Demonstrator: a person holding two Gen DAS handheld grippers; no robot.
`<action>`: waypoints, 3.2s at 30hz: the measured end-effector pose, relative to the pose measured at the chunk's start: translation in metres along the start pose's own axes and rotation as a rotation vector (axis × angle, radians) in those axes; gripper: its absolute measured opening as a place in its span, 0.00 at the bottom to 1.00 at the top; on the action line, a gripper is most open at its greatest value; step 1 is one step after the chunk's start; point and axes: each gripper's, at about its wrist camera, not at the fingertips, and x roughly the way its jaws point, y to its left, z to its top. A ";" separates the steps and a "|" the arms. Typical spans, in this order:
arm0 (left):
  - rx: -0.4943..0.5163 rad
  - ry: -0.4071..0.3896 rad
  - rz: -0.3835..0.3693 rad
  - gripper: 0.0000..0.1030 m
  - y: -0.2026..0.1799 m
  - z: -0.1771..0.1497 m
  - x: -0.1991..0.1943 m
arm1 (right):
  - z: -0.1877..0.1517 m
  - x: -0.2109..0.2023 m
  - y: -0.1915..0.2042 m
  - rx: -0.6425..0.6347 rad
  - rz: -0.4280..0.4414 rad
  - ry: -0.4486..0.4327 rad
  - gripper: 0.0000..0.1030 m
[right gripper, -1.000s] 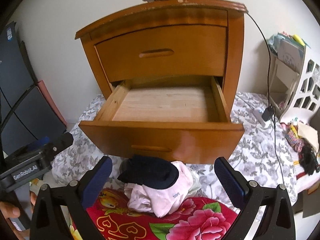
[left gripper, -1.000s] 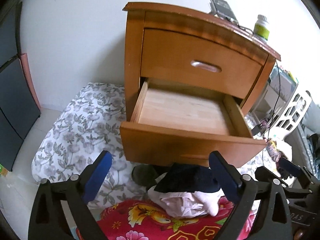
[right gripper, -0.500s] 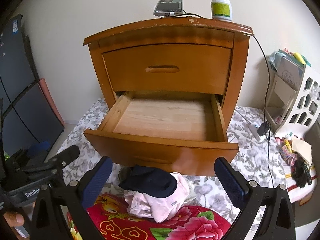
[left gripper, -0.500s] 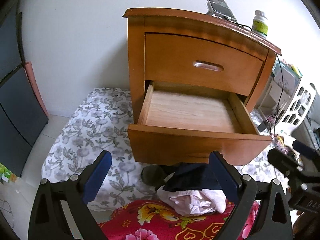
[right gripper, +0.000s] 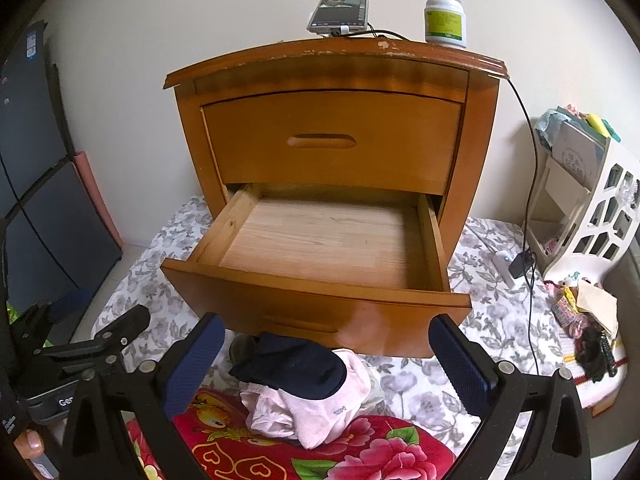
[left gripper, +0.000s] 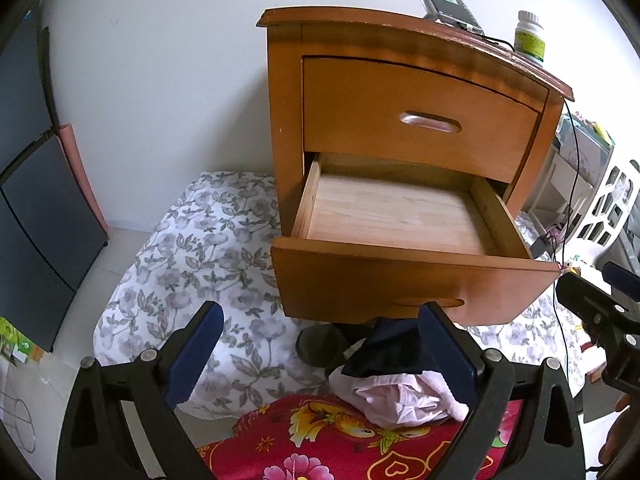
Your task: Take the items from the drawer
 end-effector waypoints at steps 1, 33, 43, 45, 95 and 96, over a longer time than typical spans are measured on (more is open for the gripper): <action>-0.003 0.002 0.000 0.95 0.001 0.000 0.001 | 0.000 0.001 0.000 0.000 -0.001 0.002 1.00; -0.032 -0.030 0.024 0.95 0.005 -0.003 0.003 | -0.005 0.025 -0.003 -0.028 -0.004 0.033 1.00; -0.032 -0.026 0.051 0.95 0.004 -0.004 0.003 | -0.005 0.026 -0.003 -0.029 -0.003 0.033 1.00; -0.030 -0.028 0.052 0.95 0.004 -0.003 0.004 | -0.005 0.028 -0.004 -0.027 -0.004 0.034 1.00; 0.003 -0.025 0.092 0.95 0.001 -0.005 0.005 | -0.006 0.031 -0.008 -0.026 -0.005 0.039 1.00; 0.004 -0.025 0.091 0.95 0.001 -0.005 0.005 | -0.005 0.032 -0.009 -0.025 -0.006 0.039 1.00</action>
